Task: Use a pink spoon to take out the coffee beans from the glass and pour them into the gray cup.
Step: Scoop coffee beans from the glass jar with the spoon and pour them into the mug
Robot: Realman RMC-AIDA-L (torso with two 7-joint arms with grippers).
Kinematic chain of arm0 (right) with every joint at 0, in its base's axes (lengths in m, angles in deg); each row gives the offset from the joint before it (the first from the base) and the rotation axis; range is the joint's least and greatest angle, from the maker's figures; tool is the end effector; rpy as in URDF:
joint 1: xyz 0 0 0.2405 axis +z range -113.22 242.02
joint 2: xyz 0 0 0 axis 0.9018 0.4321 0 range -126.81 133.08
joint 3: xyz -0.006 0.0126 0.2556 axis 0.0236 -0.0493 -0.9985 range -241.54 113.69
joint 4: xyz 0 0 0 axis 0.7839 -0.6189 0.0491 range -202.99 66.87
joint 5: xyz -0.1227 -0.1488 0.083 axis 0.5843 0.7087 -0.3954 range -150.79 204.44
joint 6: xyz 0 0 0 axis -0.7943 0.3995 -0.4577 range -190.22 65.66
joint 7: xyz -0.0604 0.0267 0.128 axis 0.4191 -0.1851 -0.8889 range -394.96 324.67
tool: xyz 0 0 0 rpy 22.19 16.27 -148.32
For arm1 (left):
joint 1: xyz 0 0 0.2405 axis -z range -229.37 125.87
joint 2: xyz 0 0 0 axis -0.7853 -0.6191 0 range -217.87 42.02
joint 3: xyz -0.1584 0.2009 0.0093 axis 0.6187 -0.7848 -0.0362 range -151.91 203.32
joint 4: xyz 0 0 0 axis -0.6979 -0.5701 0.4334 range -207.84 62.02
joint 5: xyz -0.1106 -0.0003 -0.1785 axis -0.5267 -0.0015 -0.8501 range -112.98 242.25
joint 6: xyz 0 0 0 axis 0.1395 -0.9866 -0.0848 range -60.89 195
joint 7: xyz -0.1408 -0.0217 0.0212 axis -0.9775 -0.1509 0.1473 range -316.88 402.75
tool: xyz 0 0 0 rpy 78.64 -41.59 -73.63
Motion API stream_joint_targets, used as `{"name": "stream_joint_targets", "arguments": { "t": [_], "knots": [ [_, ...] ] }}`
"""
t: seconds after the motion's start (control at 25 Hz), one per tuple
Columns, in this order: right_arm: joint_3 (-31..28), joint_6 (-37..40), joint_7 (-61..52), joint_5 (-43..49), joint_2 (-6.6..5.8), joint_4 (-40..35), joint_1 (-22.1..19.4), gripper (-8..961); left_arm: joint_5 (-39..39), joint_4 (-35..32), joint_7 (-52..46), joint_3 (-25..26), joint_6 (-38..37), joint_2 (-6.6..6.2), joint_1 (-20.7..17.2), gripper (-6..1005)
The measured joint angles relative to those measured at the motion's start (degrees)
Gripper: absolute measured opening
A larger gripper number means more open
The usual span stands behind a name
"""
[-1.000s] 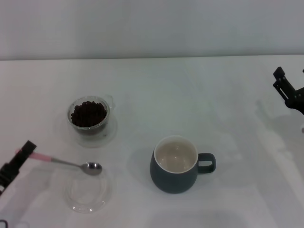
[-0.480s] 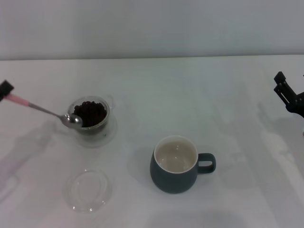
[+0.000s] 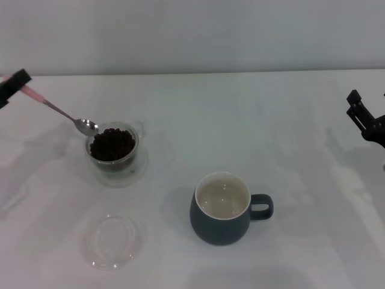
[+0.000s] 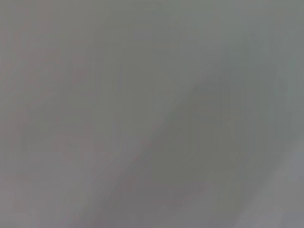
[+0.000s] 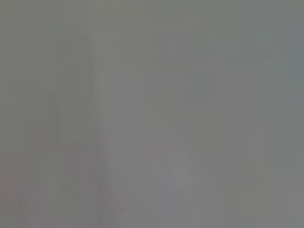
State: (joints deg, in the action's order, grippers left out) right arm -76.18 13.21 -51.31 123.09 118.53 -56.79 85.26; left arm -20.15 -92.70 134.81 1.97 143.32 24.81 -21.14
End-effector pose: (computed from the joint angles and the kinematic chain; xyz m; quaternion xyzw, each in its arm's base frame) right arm 0.3514 0.2932 -0.0005 -0.6674 0.2791 0.3496 0.5953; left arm -0.3124 0.3661 0.0592 -0.7370 -0.4318 -0.4294 0.2932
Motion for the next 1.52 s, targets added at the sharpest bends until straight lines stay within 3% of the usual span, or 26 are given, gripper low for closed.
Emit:
{"name": "stream_joint_targets", "arguments": {
  "t": [0.12, 0.24, 0.6, 0.88, 1.04, 1.32, 1.52],
  "knots": [
    [-0.2, 0.0, 0.0, -0.2, 0.0, -0.2, 0.3, 871, 1.7, 0.0, 0.1, 0.0, -2.3, 0.51, 0.9, 134],
    [-0.2, 0.0, 0.0, -0.4, 0.0, -0.6, 0.4, 871, 2.4, 0.0, 2.6, 0.0, -5.6, 1.95, 1.7, 134],
    [-0.2, 0.0, 0.0, -0.4, 0.0, -1.0, 0.3, 871, 2.8, -0.1, 4.1, -4.1, -8.9, 3.11, 3.7, 133],
    [-0.2, 0.0, 0.0, -0.4, 0.0, -0.4, -0.3, 871, 2.8, -0.1, 3.5, -4.4, -12.0, 5.3, 4.0, 133],
    [0.0, 0.0, 0.0, -0.3, 0.0, -0.1, -0.6, 871, 2.4, 0.0, 2.3, -4.4, -12.1, 5.56, 3.6, 133],
    [0.1, 0.0, 0.0, -0.3, 0.0, 0.4, -0.7, 870, 2.2, 0.0, -11.8, -4.4, -12.1, 5.54, 1.9, 133],
    [0.1, 0.4, 0.0, 0.0, 0.0, 0.4, -0.7, 870, 2.0, -0.1, -14.7, -4.0, -11.8, 5.43, 1.0, 133]
  ]
}}
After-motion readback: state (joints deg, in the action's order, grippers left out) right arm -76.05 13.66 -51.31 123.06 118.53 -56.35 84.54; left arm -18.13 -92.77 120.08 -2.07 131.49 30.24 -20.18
